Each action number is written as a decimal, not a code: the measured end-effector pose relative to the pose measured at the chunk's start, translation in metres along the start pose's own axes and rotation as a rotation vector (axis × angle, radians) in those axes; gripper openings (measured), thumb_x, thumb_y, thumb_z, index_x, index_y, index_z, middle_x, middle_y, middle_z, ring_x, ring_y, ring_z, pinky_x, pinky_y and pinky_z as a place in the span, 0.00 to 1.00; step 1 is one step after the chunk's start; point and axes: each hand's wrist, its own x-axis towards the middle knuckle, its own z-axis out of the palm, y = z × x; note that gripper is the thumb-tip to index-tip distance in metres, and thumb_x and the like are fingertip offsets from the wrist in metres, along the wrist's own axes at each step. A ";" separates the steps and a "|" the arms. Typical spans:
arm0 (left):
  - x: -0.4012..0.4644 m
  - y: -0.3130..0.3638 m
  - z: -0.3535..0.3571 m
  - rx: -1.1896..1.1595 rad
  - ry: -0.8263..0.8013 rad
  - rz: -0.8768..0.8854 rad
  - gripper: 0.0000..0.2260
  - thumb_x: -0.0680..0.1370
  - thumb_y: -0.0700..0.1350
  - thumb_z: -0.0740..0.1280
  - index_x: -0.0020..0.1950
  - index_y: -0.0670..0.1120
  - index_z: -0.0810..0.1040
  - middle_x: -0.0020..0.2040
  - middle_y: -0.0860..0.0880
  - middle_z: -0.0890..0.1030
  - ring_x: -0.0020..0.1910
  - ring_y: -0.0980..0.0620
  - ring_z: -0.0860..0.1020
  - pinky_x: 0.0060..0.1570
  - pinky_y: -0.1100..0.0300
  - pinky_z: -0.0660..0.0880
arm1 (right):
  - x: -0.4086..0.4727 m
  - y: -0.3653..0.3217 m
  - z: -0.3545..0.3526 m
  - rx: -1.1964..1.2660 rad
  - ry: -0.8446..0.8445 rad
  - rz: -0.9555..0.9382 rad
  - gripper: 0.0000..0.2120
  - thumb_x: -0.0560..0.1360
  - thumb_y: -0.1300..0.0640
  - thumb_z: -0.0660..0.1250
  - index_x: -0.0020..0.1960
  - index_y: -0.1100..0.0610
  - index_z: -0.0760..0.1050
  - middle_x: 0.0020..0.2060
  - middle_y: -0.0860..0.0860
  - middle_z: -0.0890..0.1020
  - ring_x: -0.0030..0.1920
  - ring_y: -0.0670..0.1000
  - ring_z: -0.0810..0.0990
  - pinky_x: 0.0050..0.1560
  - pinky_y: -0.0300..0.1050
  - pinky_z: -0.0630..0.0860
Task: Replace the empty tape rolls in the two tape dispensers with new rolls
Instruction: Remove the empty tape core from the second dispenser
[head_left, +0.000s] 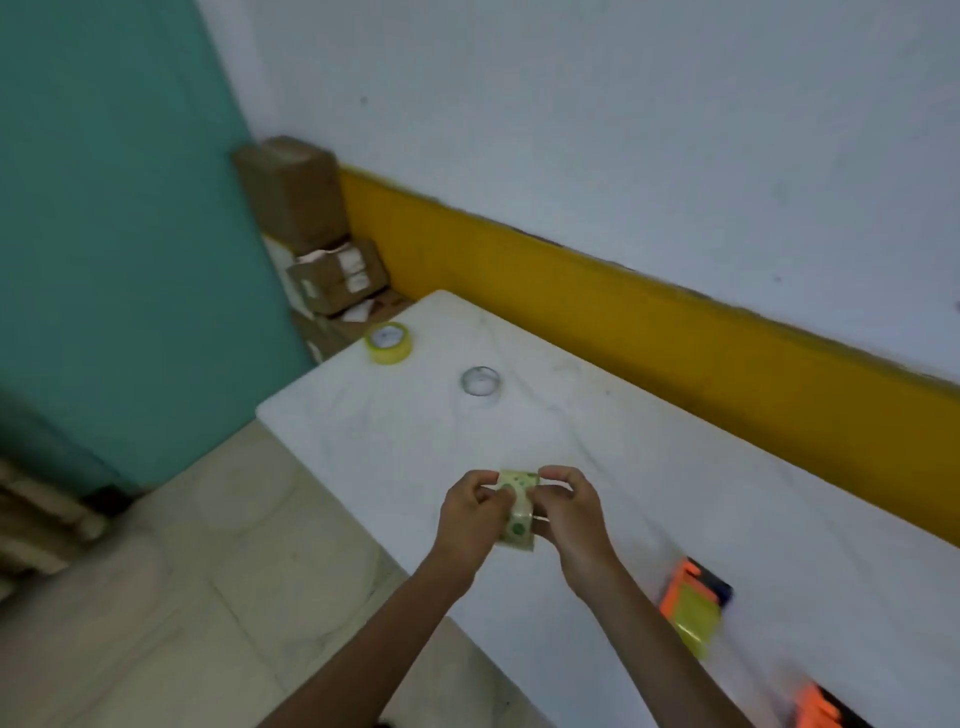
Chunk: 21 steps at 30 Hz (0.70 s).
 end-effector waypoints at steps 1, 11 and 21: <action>0.005 -0.003 -0.024 -0.010 0.018 -0.001 0.07 0.77 0.40 0.64 0.54 0.45 0.78 0.48 0.41 0.82 0.44 0.47 0.81 0.47 0.53 0.79 | 0.000 0.004 0.024 -0.015 -0.022 0.003 0.10 0.73 0.67 0.62 0.52 0.57 0.74 0.48 0.63 0.82 0.45 0.60 0.83 0.45 0.53 0.82; 0.044 -0.026 -0.212 -0.054 0.091 -0.023 0.08 0.76 0.37 0.64 0.54 0.41 0.79 0.45 0.42 0.82 0.40 0.48 0.81 0.42 0.54 0.80 | -0.001 0.038 0.209 -0.127 -0.135 0.001 0.11 0.74 0.67 0.61 0.55 0.58 0.73 0.50 0.65 0.82 0.46 0.61 0.83 0.40 0.49 0.81; 0.113 -0.020 -0.258 0.024 -0.037 -0.020 0.09 0.76 0.42 0.65 0.55 0.46 0.79 0.48 0.44 0.84 0.46 0.47 0.83 0.44 0.53 0.81 | 0.045 0.034 0.263 -0.112 -0.083 0.033 0.11 0.75 0.66 0.61 0.55 0.57 0.74 0.52 0.64 0.81 0.47 0.60 0.82 0.39 0.47 0.79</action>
